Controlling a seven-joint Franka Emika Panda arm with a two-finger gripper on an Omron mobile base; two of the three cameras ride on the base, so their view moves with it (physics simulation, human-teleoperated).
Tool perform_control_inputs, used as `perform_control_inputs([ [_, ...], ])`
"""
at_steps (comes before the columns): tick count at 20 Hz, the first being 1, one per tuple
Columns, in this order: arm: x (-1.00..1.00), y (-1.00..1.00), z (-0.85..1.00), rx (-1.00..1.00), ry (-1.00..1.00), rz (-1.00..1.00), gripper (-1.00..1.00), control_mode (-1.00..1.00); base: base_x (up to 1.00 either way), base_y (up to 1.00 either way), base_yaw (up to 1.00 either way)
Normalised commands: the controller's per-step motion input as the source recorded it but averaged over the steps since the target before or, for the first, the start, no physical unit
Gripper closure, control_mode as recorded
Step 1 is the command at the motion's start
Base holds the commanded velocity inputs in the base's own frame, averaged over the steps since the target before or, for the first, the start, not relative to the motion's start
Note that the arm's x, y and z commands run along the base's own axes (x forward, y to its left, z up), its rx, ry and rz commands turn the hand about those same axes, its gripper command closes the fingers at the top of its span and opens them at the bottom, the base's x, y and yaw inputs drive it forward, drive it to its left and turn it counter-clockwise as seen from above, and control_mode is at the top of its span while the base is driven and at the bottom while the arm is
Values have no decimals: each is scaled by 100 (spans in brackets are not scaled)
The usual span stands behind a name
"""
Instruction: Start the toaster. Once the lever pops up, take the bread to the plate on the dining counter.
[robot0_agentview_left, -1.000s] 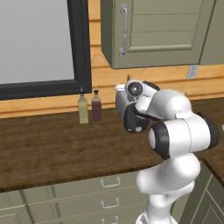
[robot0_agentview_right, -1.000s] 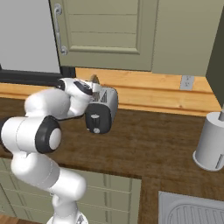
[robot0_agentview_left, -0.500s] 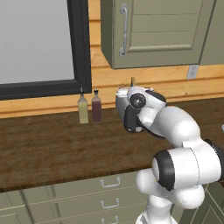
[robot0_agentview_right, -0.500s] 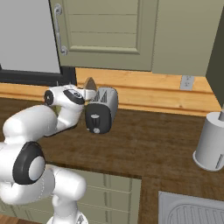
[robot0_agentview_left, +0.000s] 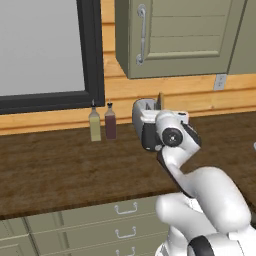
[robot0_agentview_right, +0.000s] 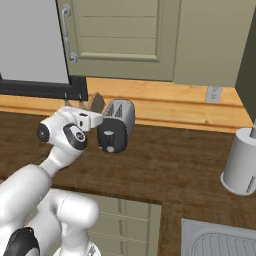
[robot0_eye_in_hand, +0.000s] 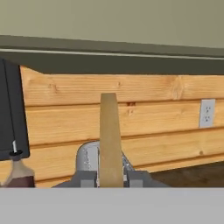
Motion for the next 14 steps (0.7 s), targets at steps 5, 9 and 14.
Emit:
perform_control_inputs([
  [5,-100,8,77,11,15,0,100,-100,0,0,0],
  [9,-100,9,78,9,17,0,100,-100,0,0,0],
  [14,-100,13,79,6,15,0,100,-100,0,0,0],
])
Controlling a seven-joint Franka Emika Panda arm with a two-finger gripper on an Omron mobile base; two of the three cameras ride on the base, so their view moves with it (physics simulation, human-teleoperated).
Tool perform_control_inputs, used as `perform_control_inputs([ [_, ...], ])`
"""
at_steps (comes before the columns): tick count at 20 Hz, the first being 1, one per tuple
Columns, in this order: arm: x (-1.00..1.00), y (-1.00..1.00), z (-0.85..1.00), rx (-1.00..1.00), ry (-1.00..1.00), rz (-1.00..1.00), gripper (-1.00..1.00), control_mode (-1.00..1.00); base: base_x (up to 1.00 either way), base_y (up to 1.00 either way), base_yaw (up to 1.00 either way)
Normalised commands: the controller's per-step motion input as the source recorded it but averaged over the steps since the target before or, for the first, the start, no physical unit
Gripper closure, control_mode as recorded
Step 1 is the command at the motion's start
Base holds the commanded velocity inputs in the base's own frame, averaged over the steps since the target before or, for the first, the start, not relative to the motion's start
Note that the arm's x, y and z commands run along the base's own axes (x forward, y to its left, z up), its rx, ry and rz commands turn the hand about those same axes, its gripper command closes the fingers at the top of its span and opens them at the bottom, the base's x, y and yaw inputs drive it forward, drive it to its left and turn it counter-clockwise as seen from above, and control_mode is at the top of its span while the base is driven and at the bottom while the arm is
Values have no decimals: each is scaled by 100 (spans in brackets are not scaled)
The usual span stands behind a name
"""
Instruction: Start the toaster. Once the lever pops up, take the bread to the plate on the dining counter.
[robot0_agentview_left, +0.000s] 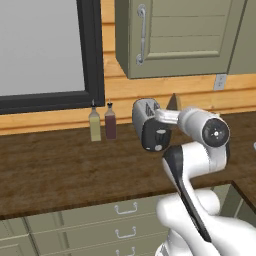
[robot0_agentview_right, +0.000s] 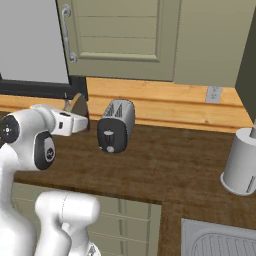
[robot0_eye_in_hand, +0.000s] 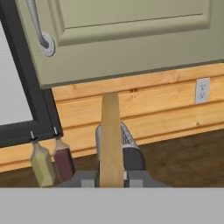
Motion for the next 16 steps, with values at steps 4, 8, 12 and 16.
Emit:
perform_control_inputs([
  [4,-68,16,21,-1,1,0,100,-100,0,0,0],
  [8,0,0,0,0,-1,0,100,-100,0,0,0],
  [12,0,0,0,0,0,0,100,-100,0,0,0],
  [16,0,0,0,0,0,0,100,-100,0,0,0],
])
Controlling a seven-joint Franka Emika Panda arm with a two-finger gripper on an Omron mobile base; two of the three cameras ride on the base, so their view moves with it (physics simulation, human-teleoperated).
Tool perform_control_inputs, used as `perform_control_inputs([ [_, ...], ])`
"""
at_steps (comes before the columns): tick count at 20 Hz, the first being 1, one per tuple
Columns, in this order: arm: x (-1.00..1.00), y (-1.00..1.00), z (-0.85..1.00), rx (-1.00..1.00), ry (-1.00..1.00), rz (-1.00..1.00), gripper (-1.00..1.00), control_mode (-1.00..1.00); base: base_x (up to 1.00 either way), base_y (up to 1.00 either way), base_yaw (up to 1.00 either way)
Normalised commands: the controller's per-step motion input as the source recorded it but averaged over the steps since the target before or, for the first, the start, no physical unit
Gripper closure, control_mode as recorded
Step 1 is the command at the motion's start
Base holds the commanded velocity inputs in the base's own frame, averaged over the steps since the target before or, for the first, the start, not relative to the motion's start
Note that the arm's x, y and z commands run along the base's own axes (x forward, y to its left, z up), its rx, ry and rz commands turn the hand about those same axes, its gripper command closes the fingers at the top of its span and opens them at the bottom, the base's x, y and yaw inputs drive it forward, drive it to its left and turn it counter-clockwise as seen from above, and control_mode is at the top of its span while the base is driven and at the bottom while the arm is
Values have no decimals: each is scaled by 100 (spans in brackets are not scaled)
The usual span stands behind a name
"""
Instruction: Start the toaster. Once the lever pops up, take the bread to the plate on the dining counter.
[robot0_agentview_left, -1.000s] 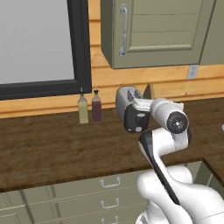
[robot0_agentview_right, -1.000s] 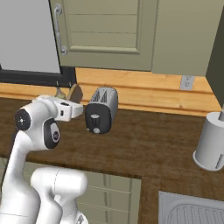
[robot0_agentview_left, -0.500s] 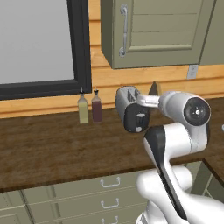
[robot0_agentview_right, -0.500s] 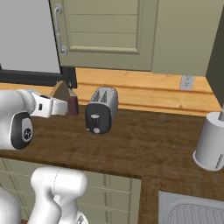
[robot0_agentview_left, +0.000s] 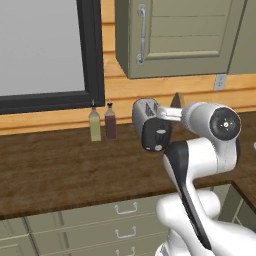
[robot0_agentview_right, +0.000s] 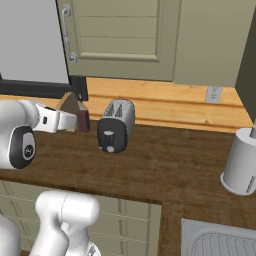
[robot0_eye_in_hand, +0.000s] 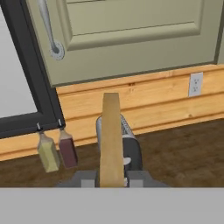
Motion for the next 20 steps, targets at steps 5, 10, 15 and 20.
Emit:
perform_control_inputs([
  [5,0,0,0,0,0,0,100,100,-25,-2,25],
  [10,0,0,0,0,0,0,100,100,-20,0,100],
  [15,0,0,0,0,0,0,100,100,-17,0,100],
  [20,0,0,0,0,0,0,100,100,-17,0,100],
])
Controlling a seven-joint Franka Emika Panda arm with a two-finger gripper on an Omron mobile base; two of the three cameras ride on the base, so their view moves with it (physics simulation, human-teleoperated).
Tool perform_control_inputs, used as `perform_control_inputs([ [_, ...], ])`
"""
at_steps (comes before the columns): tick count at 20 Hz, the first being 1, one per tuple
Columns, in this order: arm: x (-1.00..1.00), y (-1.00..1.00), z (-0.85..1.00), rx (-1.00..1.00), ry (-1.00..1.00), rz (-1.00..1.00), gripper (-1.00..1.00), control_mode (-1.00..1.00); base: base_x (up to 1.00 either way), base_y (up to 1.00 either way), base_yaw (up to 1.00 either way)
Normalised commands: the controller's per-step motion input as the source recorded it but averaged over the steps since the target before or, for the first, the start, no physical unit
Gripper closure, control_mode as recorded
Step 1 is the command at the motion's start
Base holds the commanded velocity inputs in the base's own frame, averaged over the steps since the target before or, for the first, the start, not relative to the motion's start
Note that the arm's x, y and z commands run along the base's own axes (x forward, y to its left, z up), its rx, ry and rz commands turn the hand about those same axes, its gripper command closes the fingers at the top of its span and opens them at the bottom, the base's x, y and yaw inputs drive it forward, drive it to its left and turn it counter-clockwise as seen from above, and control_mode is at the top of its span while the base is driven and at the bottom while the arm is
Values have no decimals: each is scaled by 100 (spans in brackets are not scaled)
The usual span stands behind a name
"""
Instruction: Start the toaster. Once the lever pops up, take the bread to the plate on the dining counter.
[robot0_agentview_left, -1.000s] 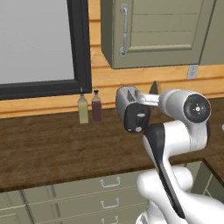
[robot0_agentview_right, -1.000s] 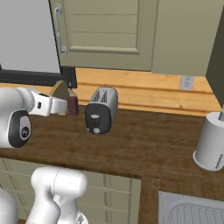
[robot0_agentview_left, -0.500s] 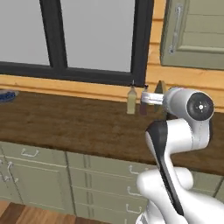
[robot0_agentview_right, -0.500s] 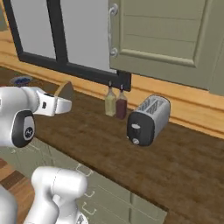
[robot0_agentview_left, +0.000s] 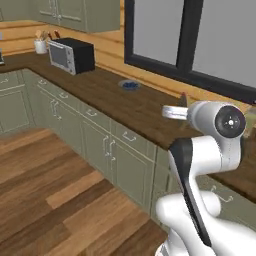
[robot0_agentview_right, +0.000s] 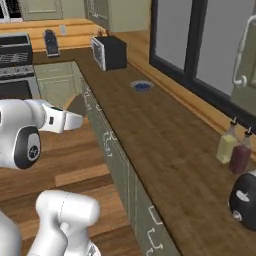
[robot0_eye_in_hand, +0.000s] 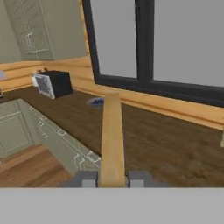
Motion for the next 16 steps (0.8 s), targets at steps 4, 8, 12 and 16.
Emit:
perform_control_inputs([
  [4,0,0,0,0,0,0,100,100,-17,0,100],
  [8,0,0,0,0,0,0,100,100,-17,0,100],
  [12,0,0,0,0,0,0,100,100,-17,0,100],
  [16,0,0,0,0,0,0,100,100,-18,0,100],
])
